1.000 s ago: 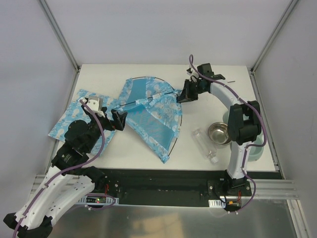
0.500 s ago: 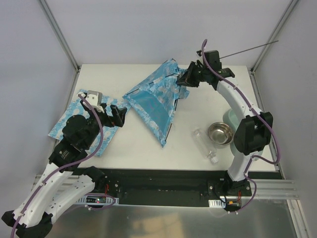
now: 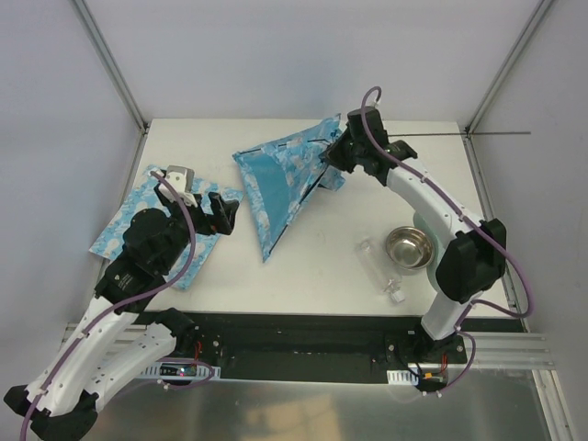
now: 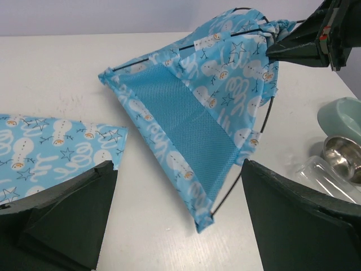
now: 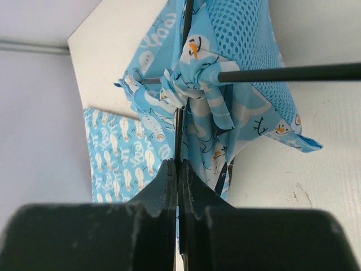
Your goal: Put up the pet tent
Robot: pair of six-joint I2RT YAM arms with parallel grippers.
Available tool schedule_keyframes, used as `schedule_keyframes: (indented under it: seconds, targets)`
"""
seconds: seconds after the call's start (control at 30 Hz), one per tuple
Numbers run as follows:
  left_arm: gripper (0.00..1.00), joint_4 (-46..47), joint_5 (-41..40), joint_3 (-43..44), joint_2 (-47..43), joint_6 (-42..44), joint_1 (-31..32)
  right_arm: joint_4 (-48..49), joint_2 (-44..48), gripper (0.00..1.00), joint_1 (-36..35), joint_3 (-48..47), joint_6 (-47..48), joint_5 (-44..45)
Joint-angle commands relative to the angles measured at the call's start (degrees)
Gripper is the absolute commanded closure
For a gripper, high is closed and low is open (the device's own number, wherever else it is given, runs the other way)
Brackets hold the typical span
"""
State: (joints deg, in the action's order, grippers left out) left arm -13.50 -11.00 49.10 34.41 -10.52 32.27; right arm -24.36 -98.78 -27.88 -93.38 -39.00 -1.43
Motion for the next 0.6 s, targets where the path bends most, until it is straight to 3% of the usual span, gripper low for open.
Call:
schedule_keyframes:
  seconds: [0.0, 0.23, 0.43, 0.57]
  targets:
    - [0.05, -1.53, 1.16, 0.82, 1.62, -3.45, 0.16, 5.98, 1.67, 1.0, -3.57, 1.18, -8.54, 15.82]
    - [0.07, -2.23, 2.57, -1.46, 2.41, -6.44, 0.16, 10.2, 2.37, 1.0, -9.73, 5.31, -19.26, 31.65]
    - [0.08, -2.41, 2.22, -2.96, 2.85, -7.23, 0.16, 8.81, -2.63, 1.0, -12.02, 3.74, -26.46, 32.55]
    - [0.08, -2.41, 2.83, -3.75, 4.17, -7.67, 0.16, 7.05, -3.35, 0.81, -12.29, 3.91, -27.44, 28.34]
